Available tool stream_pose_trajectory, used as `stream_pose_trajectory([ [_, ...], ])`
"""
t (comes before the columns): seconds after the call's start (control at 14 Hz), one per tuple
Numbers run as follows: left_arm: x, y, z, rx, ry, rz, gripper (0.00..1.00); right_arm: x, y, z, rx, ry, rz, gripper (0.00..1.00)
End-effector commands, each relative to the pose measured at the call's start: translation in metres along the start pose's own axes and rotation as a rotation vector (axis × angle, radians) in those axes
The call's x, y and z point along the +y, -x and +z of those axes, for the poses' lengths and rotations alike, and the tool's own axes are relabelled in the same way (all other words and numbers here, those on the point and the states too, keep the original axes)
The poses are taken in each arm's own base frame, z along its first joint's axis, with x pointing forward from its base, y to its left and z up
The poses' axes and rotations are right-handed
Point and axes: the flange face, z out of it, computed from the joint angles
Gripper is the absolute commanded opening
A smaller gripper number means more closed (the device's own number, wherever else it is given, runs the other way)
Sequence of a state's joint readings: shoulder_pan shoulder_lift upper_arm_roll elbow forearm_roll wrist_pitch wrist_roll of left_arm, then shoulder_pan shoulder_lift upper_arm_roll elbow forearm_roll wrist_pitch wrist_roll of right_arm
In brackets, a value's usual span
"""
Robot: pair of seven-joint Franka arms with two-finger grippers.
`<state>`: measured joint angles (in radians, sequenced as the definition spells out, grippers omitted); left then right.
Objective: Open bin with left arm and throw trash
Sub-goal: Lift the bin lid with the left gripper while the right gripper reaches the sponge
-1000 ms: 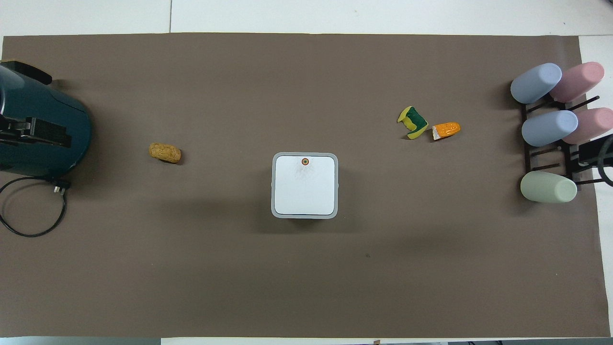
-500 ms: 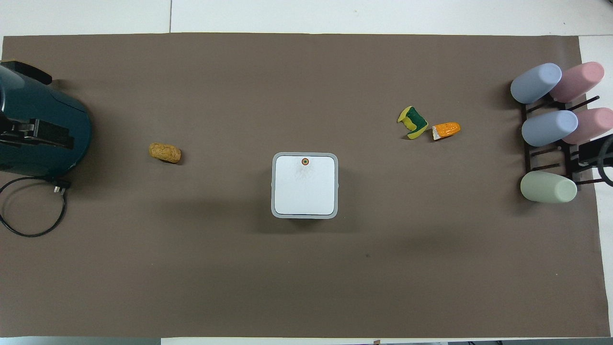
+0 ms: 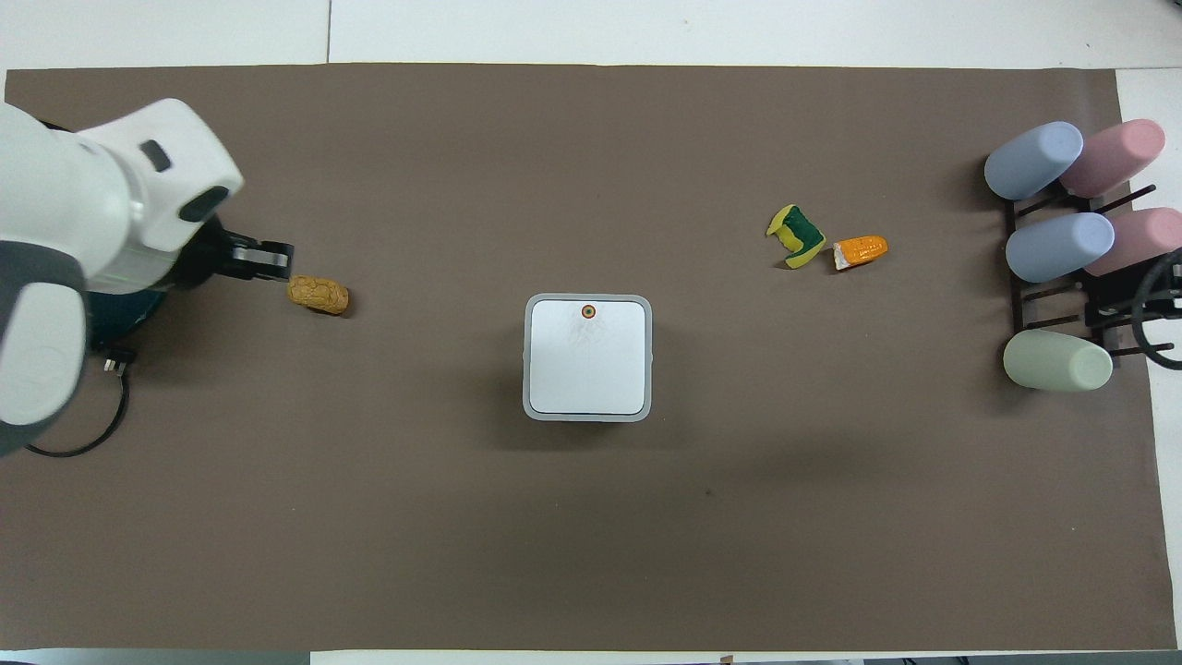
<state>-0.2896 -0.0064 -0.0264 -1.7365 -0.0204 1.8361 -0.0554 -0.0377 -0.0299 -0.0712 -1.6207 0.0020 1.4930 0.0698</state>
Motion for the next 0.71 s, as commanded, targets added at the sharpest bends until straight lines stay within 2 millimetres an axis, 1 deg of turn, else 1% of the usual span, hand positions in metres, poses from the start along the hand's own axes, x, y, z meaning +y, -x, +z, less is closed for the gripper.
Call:
stream_pose_trajectory([
  [0.0, 0.058, 0.016, 0.013, 0.063, 0.014, 0.058, 0.0, -0.029, 0.0, 0.03, 0.13, -0.044, -0.072, 1.0],
  [0.07, 0.082, 0.017, 0.018, 0.091, 0.026, 0.069, 0.0, -0.051, -0.004, 0.047, 0.158, -0.068, -0.102, 1.0],
  [0.14, 0.109, 0.018, 0.03, 0.116, 0.04, 0.093, 0.0, -0.075, -0.011, 0.062, 0.17, -0.079, -0.134, 1.0],
  [0.21, 0.134, 0.019, 0.043, 0.135, 0.052, 0.113, 0.0, -0.087, -0.026, 0.082, 0.172, -0.078, -0.148, 1.0],
  [0.29, 0.16, 0.019, 0.061, 0.14, 0.064, 0.113, 0.0, -0.095, -0.041, 0.098, 0.192, -0.083, -0.179, 1.0],
  [0.36, 0.179, 0.017, 0.077, 0.144, 0.075, 0.102, 0.0, -0.11, -0.056, 0.121, 0.219, -0.08, -0.251, 1.0],
  [0.5, 0.206, 0.014, 0.108, 0.159, 0.09, 0.109, 0.0, -0.122, -0.078, 0.16, 0.263, -0.054, -0.425, 1.0],
  [0.57, 0.221, 0.016, 0.122, 0.15, 0.093, 0.119, 0.0, -0.139, -0.079, 0.176, 0.282, -0.046, -0.5, 1.0],
  [0.64, 0.231, 0.017, 0.133, 0.148, 0.097, 0.112, 0.0, -0.144, -0.077, 0.194, 0.293, -0.043, -0.512, 1.0],
])
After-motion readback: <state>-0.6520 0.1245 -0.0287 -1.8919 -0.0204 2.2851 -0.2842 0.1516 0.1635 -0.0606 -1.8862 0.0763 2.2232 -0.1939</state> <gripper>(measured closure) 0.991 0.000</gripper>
